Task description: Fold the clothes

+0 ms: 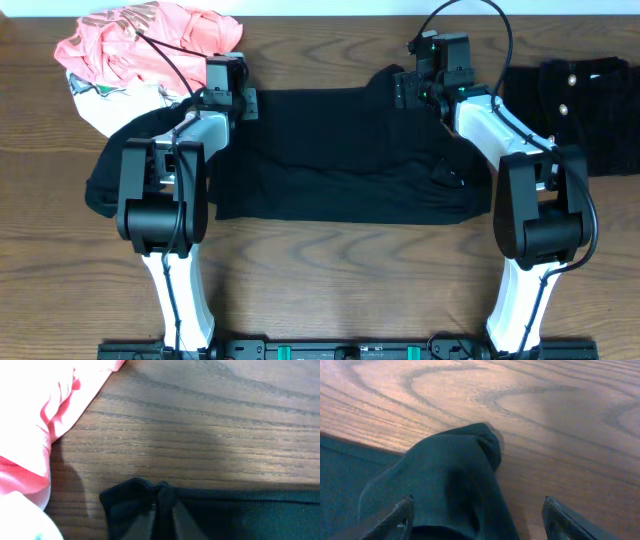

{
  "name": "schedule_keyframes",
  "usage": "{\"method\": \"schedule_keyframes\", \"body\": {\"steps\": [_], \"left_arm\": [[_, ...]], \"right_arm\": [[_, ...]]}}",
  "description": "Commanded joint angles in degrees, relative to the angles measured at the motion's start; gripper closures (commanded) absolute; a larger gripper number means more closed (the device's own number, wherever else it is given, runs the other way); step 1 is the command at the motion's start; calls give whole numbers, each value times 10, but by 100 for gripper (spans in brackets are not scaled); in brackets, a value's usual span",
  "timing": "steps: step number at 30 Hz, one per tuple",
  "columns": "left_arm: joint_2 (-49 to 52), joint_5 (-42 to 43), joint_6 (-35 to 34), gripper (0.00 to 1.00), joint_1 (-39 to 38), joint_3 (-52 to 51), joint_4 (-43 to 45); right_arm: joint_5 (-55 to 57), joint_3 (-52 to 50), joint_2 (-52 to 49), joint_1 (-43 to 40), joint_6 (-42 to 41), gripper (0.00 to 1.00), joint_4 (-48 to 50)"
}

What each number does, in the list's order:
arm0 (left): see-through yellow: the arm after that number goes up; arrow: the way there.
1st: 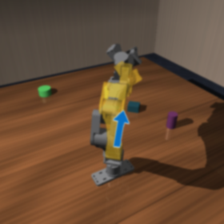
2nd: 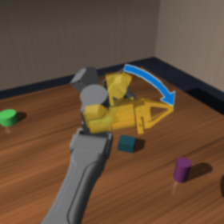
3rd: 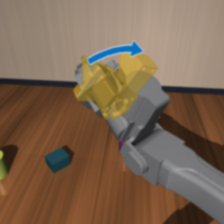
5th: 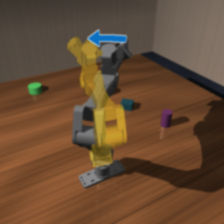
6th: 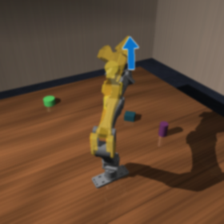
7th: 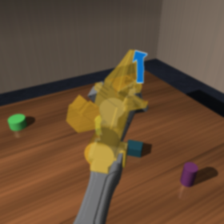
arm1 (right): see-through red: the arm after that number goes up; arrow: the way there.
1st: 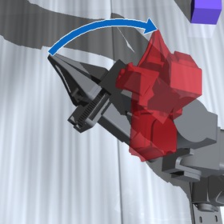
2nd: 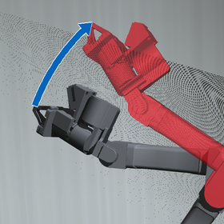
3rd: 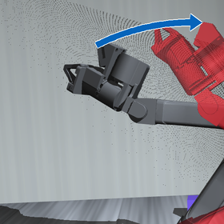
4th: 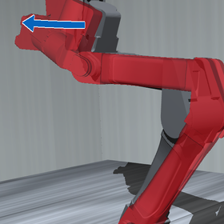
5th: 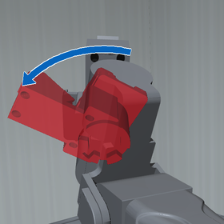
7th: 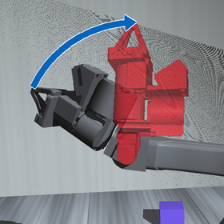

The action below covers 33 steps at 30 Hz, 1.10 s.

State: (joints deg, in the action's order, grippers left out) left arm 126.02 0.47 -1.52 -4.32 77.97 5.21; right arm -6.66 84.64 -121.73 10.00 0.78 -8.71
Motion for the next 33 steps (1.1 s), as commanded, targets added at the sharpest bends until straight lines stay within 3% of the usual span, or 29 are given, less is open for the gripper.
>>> {"method": "schedule_keyframes", "body": {"steps": [1,14,16,17,19,27,33], "left_arm": [[26,4,-5,94,0,0,-20],[26,4,-22,94,-1,0,-32],[26,4,-22,94,-1,0,-33],[26,4,-22,94,-1,0,-33],[26,4,-22,94,-1,0,-34],[23,4,-22,94,-1,0,-35],[-4,4,-22,94,4,1,-48]], "right_arm": [[-2,4,-4,5,10,21,5],[-8,4,-48,6,10,23,21],[-9,4,-54,6,10,34,27],[-9,4,-55,6,10,50,30],[-9,4,-57,6,10,69,32],[-2,5,-55,-3,1,97,29],[-2,11,-26,-39,-8,99,-6]]}}
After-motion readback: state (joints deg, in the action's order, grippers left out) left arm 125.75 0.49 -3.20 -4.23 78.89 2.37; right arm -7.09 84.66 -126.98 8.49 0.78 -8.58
